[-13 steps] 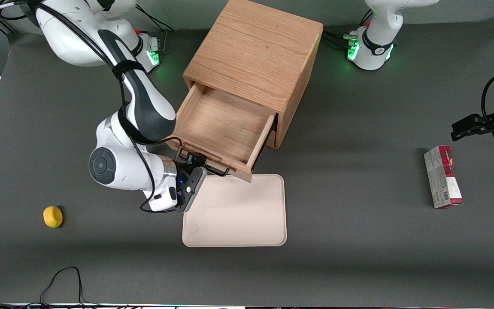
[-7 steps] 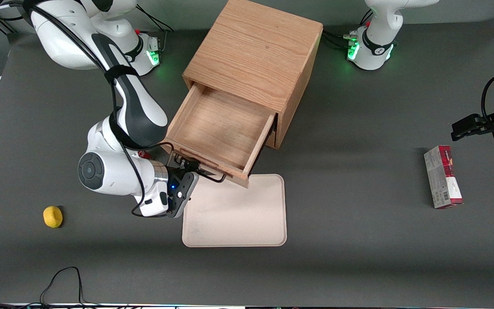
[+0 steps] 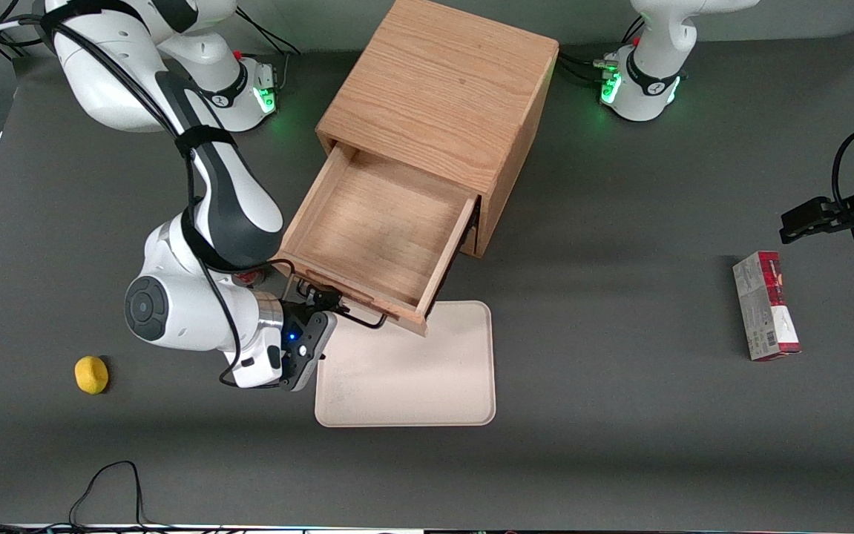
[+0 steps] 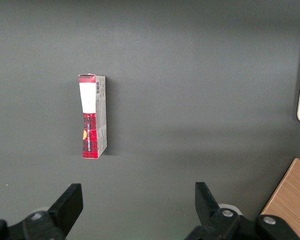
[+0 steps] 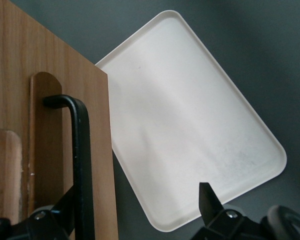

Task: Open upper drawer
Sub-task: 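Pull the handle with the right gripper, sliding the upper drawer out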

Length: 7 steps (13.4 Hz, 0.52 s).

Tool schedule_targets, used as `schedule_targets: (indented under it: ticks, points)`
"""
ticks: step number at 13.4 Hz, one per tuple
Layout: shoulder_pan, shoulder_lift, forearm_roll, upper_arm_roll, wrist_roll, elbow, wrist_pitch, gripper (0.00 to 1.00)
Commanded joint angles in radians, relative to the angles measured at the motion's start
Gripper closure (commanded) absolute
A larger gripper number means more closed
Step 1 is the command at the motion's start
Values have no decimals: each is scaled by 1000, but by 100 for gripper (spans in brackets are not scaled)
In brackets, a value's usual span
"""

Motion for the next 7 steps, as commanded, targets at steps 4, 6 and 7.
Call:
schedule_targets:
  ticks: [4, 6, 7]
  points:
    - [-28, 58, -9, 6, -25, 103, -10, 0]
    - [-28, 64, -9, 6, -25, 113, -8, 0]
    - [-28, 66, -9, 8, -25, 122, -10, 0]
